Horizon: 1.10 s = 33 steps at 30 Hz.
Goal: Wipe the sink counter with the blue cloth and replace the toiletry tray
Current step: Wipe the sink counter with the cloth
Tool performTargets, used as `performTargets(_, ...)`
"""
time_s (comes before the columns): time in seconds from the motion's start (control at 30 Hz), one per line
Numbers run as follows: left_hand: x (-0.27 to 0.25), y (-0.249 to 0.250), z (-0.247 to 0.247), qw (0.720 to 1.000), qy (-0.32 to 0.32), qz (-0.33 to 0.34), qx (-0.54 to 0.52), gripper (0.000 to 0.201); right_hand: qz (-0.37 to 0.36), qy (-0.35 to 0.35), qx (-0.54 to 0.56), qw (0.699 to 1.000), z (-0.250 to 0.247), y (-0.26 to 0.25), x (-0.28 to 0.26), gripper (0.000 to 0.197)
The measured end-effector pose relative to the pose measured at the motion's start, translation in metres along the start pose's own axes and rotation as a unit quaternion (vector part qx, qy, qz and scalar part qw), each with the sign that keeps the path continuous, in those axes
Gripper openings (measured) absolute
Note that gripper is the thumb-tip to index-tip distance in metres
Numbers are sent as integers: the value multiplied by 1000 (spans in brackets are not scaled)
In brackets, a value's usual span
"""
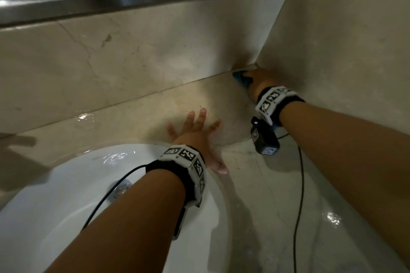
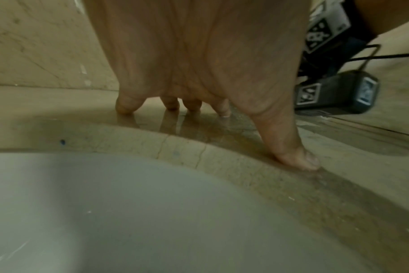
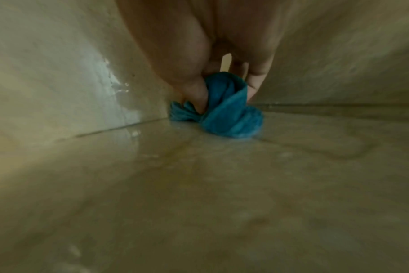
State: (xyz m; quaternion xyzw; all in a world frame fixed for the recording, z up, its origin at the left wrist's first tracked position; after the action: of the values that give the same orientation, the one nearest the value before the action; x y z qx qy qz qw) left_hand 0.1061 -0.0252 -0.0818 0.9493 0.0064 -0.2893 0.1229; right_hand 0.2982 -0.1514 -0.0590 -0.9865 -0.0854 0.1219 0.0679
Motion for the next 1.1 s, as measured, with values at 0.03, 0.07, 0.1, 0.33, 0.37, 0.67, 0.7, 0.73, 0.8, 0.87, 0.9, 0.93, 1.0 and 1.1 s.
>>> performTargets(0.03,0,0,0,1000,-1,0,1,123,-5,2,12,1000,1,-8,3,44)
performTargets(0.07,1,0,1,1000,-3,-1,2,123,-25,20,26,999,-1,-18,5,43)
performTargets(0.1,1,0,1,1000,-5,-1,3,123,-49,35,42,997,-3,-31,1,42)
performTargets(0.33,2,-1,1,1000,5,-3,-12,126,-203,-5,80,976,9,-56,-64,41)
performTargets(0.37,2,-1,1,1000,9,-3,-18,128,-216,-10,89,972,9,-52,-76,37)
performTargets(0.67,-1,-3,0,999,29,1,-27,129,-72,24,136,988,2,-6,-44,43)
performTargets(0.7,-1,-3,-1,999,27,1,-26,129,-73,26,125,989,2,-6,-48,42)
performTargets(0.73,1,-3,-1,999,24,2,-24,130,-81,29,112,990,4,-5,-56,41)
performTargets(0.8,5,-2,-2,1000,16,5,-14,133,-110,25,103,988,10,-1,-85,37)
performTargets(0.87,6,-2,-4,1000,21,6,-5,135,-149,12,115,982,20,2,-125,31)
performTargets(0.9,5,-2,-4,1000,25,5,-1,134,-164,4,121,979,24,2,-146,27)
performTargets(0.93,3,-1,-4,1000,30,7,1,132,-177,-2,121,977,27,2,-167,25)
performTargets(1.0,-7,6,-4,998,54,22,6,119,-198,-29,105,974,33,0,-204,25)
performTargets(1.1,-28,30,3,993,82,88,24,97,-196,-104,101,970,45,-1,-236,33)
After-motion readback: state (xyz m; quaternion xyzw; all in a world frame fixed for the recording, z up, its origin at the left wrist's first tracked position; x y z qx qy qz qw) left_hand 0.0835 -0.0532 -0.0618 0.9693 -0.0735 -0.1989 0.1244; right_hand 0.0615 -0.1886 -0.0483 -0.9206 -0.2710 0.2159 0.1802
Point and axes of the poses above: each hand's wrist, its own x-axis towards the middle knuckle, its own z-axis out of the palm, y = z × x, the point moved 9 cm from there along x, towards the middle knuckle, and after that the axes turned 5 degrees about y, right-handed, at the moved point
